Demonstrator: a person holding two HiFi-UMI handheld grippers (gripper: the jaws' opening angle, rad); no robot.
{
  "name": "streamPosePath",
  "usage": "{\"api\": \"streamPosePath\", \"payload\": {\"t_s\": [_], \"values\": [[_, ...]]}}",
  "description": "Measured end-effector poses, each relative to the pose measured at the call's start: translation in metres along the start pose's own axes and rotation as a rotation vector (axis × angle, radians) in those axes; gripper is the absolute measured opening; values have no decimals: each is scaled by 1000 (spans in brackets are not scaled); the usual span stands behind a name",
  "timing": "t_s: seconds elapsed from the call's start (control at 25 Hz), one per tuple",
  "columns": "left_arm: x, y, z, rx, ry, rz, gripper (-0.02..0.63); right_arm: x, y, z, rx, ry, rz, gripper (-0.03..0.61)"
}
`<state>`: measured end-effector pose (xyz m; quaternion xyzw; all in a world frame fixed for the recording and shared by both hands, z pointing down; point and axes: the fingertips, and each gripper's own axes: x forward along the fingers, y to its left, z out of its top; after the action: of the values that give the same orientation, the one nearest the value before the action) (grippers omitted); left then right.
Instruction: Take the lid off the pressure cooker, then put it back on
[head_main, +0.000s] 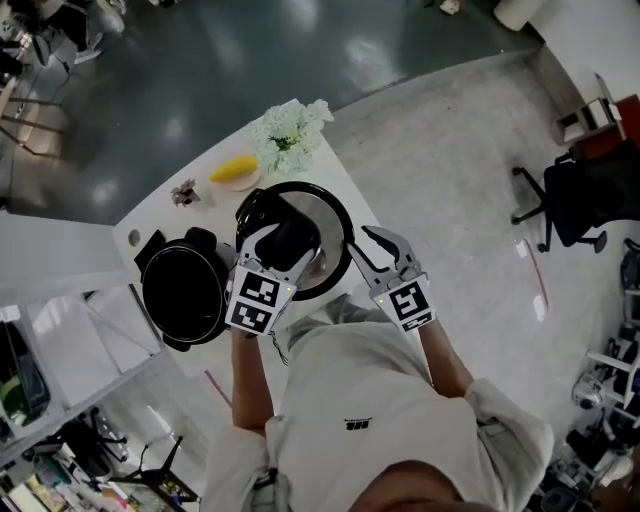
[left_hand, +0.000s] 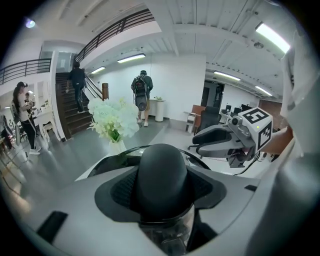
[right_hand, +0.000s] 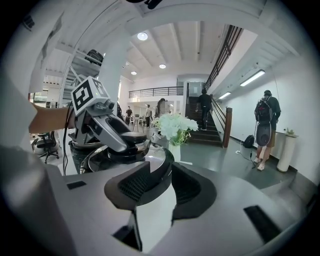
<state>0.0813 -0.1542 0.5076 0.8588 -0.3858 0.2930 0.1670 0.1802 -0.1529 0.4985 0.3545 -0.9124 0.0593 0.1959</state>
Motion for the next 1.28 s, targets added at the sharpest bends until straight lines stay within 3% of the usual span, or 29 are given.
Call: {"api": "streamPosePath", "payload": {"t_s": [0.64,1.28], "values": [[52,-19,-54,-102,39,66,285,4,-8,-57,29,54,21,138],[94,-20,-98,-139,36,126,285,20,-2,-115,32,112,40,138]]}}
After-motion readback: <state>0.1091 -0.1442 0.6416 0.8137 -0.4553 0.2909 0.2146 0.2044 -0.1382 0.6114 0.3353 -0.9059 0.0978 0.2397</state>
